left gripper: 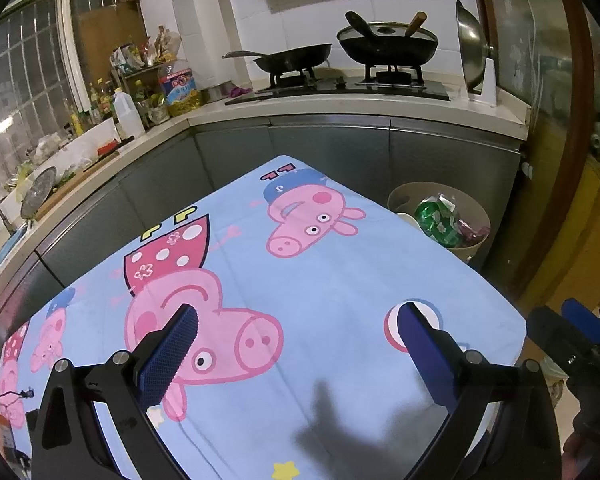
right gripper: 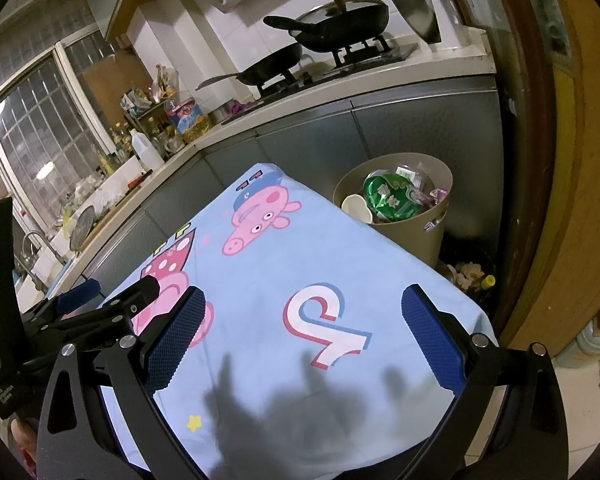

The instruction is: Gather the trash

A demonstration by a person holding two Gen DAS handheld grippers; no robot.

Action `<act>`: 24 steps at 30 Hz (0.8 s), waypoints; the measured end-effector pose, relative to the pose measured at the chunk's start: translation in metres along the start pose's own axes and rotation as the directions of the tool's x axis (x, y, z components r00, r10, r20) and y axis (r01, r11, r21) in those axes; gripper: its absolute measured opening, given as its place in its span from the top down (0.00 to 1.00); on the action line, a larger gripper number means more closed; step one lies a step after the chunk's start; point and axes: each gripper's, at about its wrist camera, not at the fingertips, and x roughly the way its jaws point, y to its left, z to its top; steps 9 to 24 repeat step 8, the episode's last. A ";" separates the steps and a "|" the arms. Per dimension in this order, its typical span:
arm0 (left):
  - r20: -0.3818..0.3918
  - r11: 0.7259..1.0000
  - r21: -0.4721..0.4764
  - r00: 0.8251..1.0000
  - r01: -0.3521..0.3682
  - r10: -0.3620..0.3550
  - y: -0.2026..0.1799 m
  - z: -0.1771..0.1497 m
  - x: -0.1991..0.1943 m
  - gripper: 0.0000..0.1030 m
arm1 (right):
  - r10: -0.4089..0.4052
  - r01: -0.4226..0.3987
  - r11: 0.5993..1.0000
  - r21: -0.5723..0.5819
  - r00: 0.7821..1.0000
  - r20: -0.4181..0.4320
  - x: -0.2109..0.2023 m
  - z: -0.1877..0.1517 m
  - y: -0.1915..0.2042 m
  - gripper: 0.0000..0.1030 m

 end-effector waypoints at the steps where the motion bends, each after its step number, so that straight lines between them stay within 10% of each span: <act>1: -0.006 1.000 -0.004 1.000 0.006 -0.006 0.001 0.000 0.001 0.03 | 0.000 0.000 1.000 0.001 1.000 0.000 -0.001 -0.002 0.001 0.05; 24: -0.021 1.000 -0.005 1.000 0.006 -0.006 -0.003 0.000 0.004 0.03 | 0.002 -0.002 1.000 0.004 1.000 -0.014 0.002 -0.008 0.004 0.05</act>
